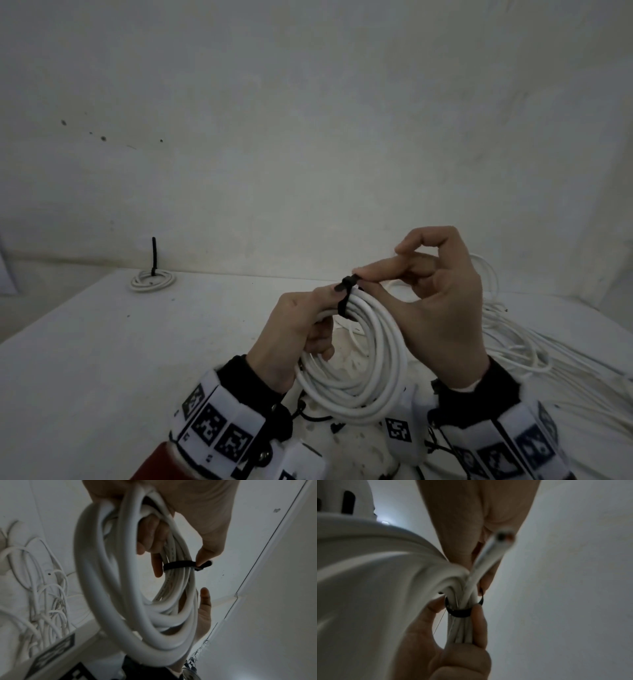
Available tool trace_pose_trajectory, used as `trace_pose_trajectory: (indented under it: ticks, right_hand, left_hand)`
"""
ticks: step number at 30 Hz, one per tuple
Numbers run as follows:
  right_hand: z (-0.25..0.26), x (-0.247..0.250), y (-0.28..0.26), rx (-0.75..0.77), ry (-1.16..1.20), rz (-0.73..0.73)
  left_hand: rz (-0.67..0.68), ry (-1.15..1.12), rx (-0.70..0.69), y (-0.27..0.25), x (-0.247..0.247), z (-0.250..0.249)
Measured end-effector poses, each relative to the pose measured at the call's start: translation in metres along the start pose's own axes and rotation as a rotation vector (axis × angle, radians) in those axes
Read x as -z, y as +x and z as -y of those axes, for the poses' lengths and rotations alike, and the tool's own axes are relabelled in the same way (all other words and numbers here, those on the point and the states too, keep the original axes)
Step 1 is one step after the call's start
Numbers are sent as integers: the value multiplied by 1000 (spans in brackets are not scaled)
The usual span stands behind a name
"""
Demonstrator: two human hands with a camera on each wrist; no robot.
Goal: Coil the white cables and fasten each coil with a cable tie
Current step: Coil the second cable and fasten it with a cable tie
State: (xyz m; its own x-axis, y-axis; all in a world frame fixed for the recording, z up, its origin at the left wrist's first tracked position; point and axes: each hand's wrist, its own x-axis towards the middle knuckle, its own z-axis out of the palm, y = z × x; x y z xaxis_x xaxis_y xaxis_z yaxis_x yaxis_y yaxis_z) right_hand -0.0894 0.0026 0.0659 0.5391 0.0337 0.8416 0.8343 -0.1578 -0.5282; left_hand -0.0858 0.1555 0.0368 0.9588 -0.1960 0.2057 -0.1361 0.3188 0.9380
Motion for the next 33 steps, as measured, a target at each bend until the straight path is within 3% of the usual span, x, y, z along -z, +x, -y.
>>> trace_pose_trajectory:
  ticks: [4, 7, 9, 10, 12, 13, 15, 17, 19, 25, 28, 33]
  right_hand:
    - [1, 0, -3, 86, -36, 42]
    - [2, 10, 4, -51, 99, 192]
    - [-3, 17, 8, -121, 63, 306]
    - [-5, 19, 10, -140, -22, 292]
    - [-3, 19, 12, -257, -163, 204]
    - [-1, 17, 13, -355, -195, 229]
    - [5, 9, 11, -575, -113, 400]
    - [12, 2, 8, -688, -24, 533]
    - [14, -3, 5, -704, 36, 586]
    - [10, -12, 0, -714, 350, 481]
    - [13, -16, -3, -665, 442, 468]
    - [14, -27, -11, -488, 358, 432]
  left_hand:
    - [-14, -16, -6, 0, 1, 2]
    - [-48, 25, -148, 1, 2, 0]
    - [-137, 179, -344, 2, 8, -5]
    - [-178, 308, -494, 3, 13, -7]
    - [-230, 695, -835, 5, 27, -12]
    - [-249, 908, -957, 6, 34, -12]
    - [-274, 1152, -1056, 7, 43, -11]
    - [-282, 1162, -1043, 8, 46, -11]
    - [-285, 1159, -1047, 9, 45, -11]
    - [-276, 1001, -942, 3, 37, -16]
    - [-260, 817, -843, 1, 32, -17]
    - [-360, 617, -641, 5, 34, -14]
